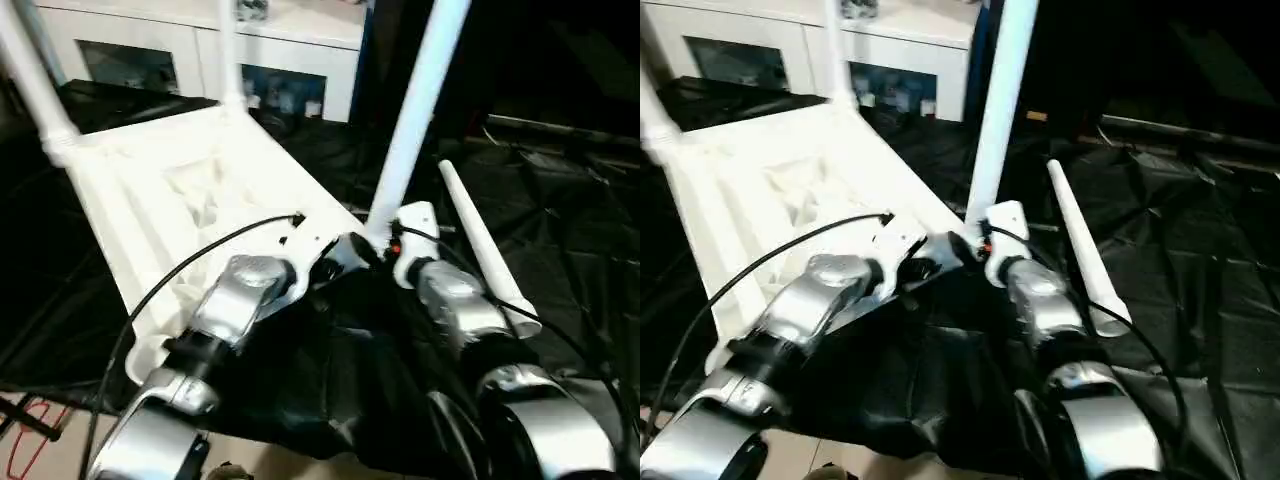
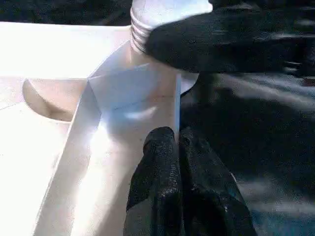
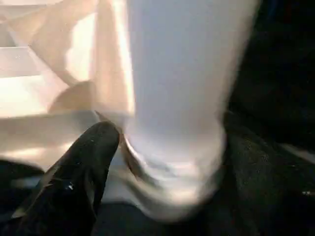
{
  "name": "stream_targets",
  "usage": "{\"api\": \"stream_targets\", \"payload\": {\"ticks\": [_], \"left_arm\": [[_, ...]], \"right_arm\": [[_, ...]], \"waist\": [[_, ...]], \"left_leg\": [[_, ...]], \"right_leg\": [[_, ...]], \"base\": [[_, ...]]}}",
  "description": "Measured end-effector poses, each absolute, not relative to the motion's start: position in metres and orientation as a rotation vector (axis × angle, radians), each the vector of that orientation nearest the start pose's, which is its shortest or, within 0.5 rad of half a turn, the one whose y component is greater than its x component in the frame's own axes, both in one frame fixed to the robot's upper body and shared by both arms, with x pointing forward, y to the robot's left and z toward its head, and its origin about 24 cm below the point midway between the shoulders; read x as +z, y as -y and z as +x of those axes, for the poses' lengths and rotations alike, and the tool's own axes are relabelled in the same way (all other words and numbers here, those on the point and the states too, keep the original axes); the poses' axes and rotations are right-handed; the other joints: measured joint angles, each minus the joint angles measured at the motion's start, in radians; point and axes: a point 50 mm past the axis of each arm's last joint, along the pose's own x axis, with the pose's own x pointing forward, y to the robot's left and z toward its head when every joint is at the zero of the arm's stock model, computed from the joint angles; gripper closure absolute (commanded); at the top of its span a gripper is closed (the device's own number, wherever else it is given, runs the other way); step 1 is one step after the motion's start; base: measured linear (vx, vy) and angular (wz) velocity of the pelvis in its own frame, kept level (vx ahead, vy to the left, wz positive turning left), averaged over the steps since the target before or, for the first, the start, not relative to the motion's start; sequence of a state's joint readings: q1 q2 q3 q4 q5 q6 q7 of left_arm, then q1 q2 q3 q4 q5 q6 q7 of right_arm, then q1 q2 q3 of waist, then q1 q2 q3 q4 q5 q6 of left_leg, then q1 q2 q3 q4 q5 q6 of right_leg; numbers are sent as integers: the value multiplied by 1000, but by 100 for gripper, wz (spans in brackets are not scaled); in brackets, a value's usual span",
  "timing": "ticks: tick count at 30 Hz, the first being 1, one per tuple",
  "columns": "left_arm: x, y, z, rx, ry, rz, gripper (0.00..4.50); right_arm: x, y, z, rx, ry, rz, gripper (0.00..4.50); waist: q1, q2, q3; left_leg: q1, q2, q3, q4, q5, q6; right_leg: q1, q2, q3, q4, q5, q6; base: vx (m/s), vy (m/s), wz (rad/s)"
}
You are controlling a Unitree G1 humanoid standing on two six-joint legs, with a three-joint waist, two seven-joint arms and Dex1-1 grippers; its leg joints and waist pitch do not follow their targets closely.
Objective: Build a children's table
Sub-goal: Rotate leg to tighten
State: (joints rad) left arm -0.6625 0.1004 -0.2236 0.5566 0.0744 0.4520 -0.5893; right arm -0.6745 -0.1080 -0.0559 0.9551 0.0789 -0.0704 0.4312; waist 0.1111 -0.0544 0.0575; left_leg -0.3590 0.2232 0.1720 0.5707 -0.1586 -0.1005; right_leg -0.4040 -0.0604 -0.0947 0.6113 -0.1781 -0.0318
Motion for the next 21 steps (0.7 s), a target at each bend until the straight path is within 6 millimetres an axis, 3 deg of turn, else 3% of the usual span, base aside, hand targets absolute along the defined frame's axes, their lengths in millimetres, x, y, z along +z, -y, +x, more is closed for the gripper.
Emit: {"api": "stream_targets", "payload": {"ticks": [7, 13, 15, 16, 21], "left_arm": [[61, -71, 351, -706, -447, 268, 450], [61, -70, 355, -646, -438, 260, 450], [60, -70, 355, -642, -425, 256, 405], [61, -72, 356, -641, -418, 252, 405], [97, -93, 365, -577, -245, 282, 364]], "right_arm": [[32, 167, 351, 359, -227, 42, 67], [17, 144, 340, 471, -302, 39, 67], [15, 138, 340, 470, -315, 40, 63], [15, 137, 340, 466, -320, 37, 63], [13, 127, 340, 473, -347, 14, 63]], "waist": [[-11, 5, 2], [-21, 7, 2], [-20, 7, 3], [-20, 7, 3], [-17, 7, 3]], "left_leg": [[-8, 0, 0, 0, 1, 3], [-8, 0, 0, 1, 1, 4], [-8, 0, -1, 2, 0, 3], [-9, 0, -1, 2, 0, 3], [-8, 1, -1, 2, 0, 2]], "right_leg": [[-6, 1, 0, 0, 1, -5], [-6, 1, -1, 0, 1, -6], [-7, 1, -1, 0, 1, -6], [-7, 1, 0, 0, 1, -6], [-7, 1, -1, 0, 1, -6]], "base": [[0, 0, 0], [0, 0, 0], [0, 0, 0], [0, 0, 0], [0, 0, 0]]}}
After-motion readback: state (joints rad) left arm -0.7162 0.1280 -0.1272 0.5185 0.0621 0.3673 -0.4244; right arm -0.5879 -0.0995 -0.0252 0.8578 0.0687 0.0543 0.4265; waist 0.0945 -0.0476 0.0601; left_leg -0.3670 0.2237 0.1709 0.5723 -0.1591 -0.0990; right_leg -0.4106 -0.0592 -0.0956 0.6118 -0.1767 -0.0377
